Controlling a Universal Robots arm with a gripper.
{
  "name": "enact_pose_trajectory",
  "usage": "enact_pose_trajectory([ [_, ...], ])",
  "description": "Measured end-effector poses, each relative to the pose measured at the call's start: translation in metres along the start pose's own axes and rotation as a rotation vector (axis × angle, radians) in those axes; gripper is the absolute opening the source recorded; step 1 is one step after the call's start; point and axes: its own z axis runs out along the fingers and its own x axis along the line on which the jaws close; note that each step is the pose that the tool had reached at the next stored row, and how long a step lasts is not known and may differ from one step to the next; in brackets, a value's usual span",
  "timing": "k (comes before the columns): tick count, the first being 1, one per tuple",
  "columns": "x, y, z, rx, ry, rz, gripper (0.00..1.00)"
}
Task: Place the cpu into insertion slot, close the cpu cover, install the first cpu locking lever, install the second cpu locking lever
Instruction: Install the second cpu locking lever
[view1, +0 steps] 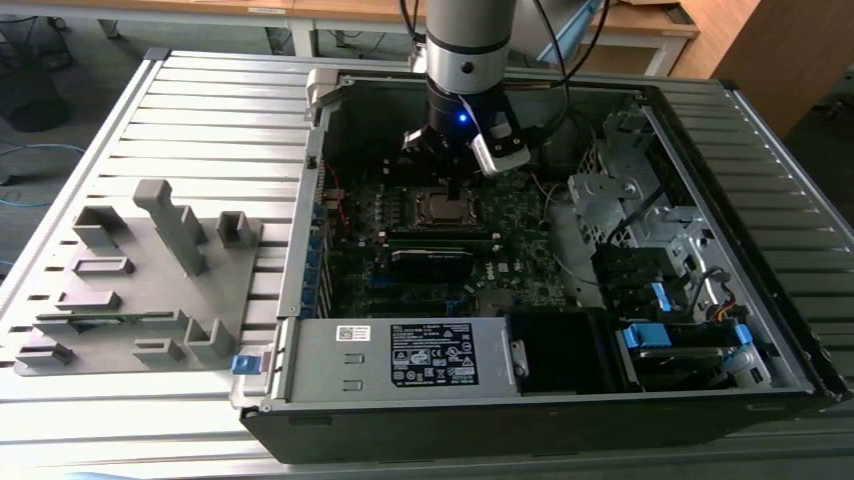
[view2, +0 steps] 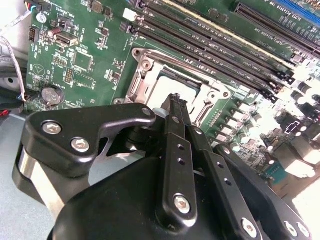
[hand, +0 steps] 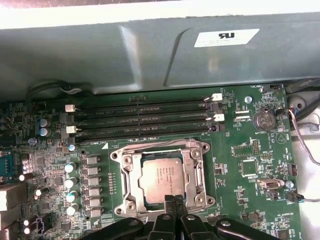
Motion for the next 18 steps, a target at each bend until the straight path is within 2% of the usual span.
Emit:
enact_pose_trajectory([
  [12, 0.0006, 0.0056, 0.0009, -0.0026, 0.0003, 0.000, 0.11],
  [18, 0.0021, 0.0056, 0.0009, -0.0028, 0.0003, 0.000, 0.11],
])
